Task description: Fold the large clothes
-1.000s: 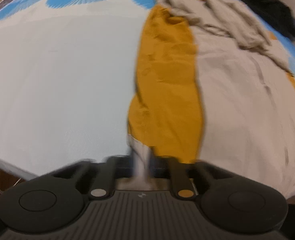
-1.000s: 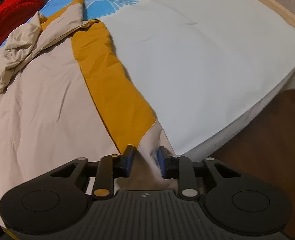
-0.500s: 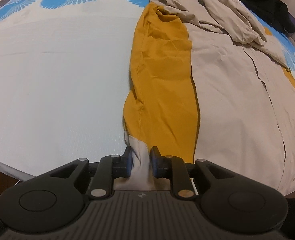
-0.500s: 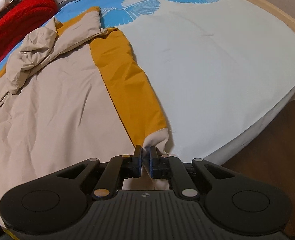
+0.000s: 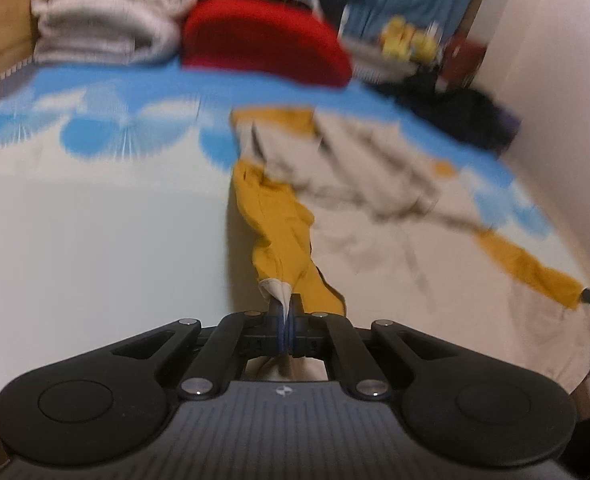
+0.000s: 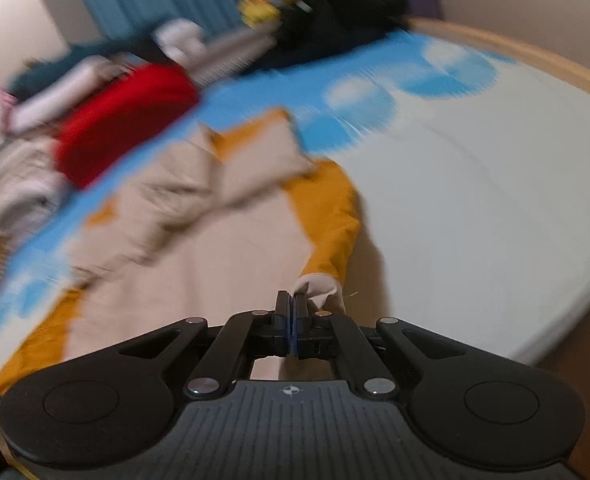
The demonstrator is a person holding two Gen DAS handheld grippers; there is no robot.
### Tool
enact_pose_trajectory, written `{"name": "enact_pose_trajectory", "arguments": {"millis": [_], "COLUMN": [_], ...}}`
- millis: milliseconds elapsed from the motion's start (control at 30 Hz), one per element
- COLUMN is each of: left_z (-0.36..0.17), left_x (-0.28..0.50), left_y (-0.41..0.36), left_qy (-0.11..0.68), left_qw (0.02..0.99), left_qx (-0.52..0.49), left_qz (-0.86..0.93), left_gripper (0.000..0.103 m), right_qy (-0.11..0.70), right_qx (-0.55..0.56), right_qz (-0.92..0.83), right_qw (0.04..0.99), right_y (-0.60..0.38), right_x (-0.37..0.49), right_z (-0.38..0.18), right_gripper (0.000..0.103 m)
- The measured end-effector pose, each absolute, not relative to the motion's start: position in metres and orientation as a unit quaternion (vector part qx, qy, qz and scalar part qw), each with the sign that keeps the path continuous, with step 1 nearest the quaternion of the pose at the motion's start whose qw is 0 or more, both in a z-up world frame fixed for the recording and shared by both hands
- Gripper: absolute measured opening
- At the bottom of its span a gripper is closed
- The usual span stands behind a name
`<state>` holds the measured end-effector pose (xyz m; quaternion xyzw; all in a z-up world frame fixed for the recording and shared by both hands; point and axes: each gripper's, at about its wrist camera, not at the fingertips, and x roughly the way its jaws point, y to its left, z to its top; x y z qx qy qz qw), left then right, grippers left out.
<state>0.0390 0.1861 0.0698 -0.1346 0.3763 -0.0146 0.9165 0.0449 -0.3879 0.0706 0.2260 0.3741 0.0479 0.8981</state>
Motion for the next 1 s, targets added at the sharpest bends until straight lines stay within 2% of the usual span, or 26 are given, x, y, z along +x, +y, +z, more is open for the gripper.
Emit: {"name": "enact_pose_trajectory", "arguments": {"millis": [133,333,500,667,833,1000], "left_z": [0.110,0.159,0.178,0.146,0.080,0.024], "left_x": [0.027,-0.009,-0.021,0.041,0.138,0.190], "left_y": [0.186,0.199,0.219,0.233,0.252,0.270], "left_qy": [0.337,0.319,0.311,0.338,0.406,0.436], "left_qw": [0.930,0.935,0.933,0.919,0.888,0.860], "left_qx": [-0.144,-0.151,-0.180,-0.204,-0.215,-0.259], "left_qz": [-0.024,-0.038,-0.030,-0.015,0.013,0.048], "left_gripper": [0.001,0.001,0.001,0.001,0.002,0.005], "right_qy": [0.342,0.286,0.236,0.240,0.285,0.316], "right_qx": [0.251,0.310,0.360,0.370,0.364,0.333], "right_qz": [0.088,0.110,0.100,0.077,0.042,0.022], "right_qw": [0.901,0.900,0.897,0.894,0.886,0.888], "right_y": [-0.384,-0.409,-0.432,-0.442,-0.434,-0.420], "right_x": [0.039,0.015,-0.008,0.032,0.114,0.182], "right_z": [0.108,0.157,0.180,0.157,0.106,0.064], "right_gripper": [0.000,0.000,0.000,0.000,0.000,0.000]}}
